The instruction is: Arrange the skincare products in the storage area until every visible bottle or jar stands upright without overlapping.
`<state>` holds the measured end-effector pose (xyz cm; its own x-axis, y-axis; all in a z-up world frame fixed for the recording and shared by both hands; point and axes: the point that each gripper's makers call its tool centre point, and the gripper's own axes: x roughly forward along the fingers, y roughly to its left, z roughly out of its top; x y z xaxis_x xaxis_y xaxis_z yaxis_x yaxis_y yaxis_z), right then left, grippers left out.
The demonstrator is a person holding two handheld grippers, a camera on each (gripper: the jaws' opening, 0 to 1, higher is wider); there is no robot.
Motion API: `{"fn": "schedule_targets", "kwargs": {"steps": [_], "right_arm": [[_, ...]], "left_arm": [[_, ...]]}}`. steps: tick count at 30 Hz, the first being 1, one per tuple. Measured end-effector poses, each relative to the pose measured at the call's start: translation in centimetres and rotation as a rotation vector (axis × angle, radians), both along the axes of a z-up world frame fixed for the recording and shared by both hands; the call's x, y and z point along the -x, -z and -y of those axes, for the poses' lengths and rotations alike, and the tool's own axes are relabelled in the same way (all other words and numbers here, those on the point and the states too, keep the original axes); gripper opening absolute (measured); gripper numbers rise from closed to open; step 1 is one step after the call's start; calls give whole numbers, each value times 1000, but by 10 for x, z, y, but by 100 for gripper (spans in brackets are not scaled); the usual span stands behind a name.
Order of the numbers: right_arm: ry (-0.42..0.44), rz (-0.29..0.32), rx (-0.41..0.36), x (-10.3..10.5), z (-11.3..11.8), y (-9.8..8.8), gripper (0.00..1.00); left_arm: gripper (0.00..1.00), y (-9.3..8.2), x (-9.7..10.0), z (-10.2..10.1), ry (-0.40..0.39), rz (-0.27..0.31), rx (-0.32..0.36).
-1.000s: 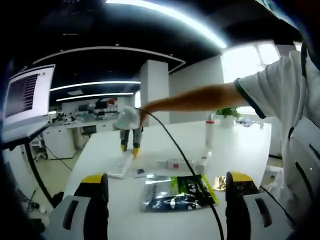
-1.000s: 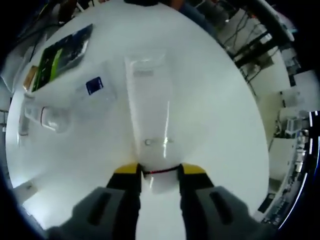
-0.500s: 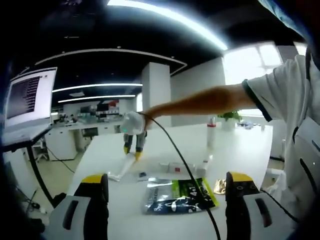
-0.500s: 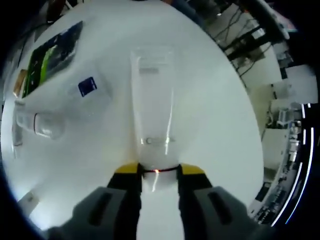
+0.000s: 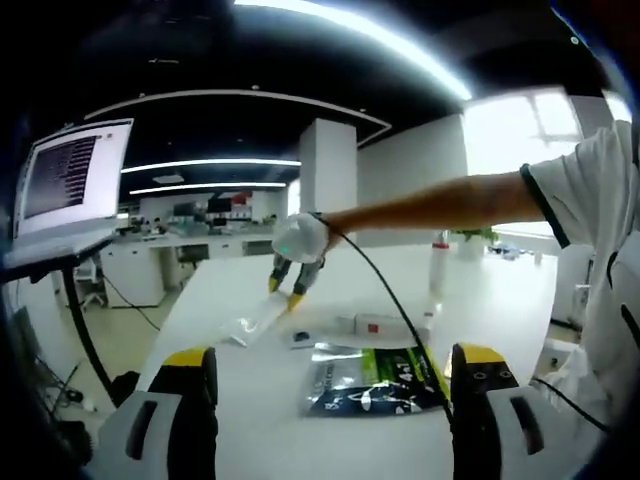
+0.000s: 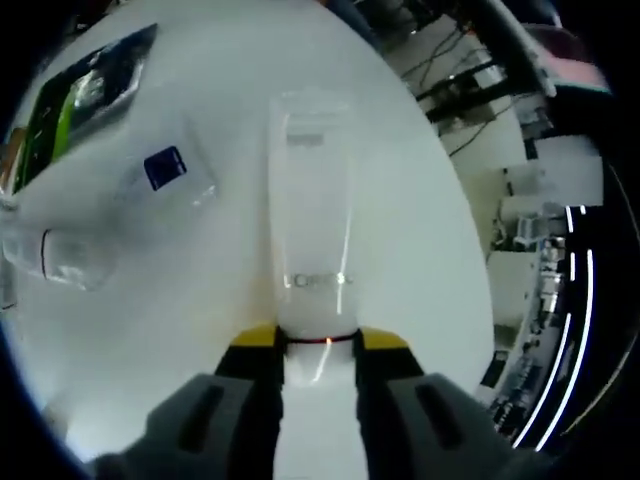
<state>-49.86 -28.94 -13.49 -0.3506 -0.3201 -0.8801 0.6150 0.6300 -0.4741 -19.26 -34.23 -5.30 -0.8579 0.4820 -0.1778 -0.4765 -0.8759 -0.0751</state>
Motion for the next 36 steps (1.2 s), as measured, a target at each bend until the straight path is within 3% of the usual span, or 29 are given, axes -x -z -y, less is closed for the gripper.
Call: {"fn": "schedule_targets", "kwargs": {"steps": [2, 8, 12, 21, 25, 36], "right_arm": [[-3, -31, 18, -7, -1, 0, 26], [-11, -155, 116, -3, -1, -5, 26], [0, -192, 148, 8, 0, -8, 26], [-4, -295, 222, 1, -1, -11, 25], [-24, -314, 247, -4, 1, -12, 25], [-86, -480, 305, -11, -2, -39, 25]], "left_arm": [[99, 1, 0, -1, 1, 5, 0], [99, 2, 1, -4, 10, 7, -8], [99, 2, 0, -3, 8, 6, -10], [98, -3, 0, 0, -12, -14, -4], [99, -3, 1, 3, -27, -16, -6], [98, -3, 3, 7, -44, -23, -15]]}}
